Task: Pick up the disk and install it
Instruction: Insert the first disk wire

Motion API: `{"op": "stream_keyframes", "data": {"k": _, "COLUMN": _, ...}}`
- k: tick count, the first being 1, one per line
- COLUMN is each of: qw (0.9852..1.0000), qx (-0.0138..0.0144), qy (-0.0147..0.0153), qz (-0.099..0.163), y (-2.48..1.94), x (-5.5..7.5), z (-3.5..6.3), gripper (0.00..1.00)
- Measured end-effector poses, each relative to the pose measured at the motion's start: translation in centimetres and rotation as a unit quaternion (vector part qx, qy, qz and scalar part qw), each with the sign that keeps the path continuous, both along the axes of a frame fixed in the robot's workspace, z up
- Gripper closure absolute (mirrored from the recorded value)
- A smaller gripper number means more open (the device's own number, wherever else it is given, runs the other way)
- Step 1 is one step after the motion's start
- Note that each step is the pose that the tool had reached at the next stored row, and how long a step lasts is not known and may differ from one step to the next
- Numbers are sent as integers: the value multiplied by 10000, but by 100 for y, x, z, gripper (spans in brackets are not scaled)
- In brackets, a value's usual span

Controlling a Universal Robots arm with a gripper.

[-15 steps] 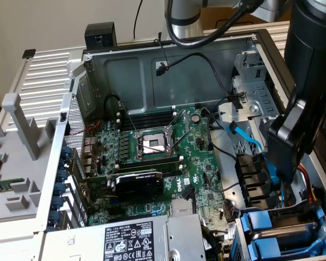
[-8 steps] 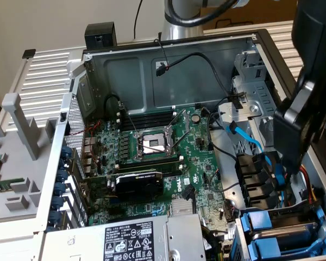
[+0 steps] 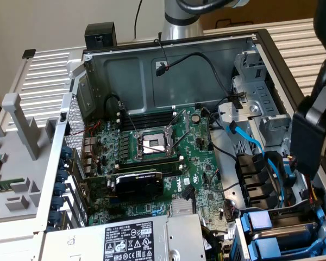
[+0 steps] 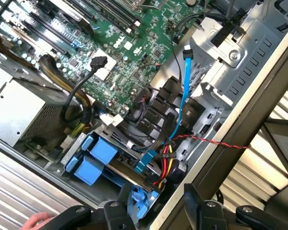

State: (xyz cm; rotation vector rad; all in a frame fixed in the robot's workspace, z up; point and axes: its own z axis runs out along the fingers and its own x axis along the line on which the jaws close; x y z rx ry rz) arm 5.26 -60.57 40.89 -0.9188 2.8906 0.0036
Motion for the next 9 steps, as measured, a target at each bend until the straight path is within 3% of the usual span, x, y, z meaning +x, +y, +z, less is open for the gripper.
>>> {"op": "stream_keyframes", "data": {"k": 9, "qw": 9987, "qx": 5, "qy": -32, "qz": 516, "y": -18, "x": -13, "z": 0, "gripper": 45}}
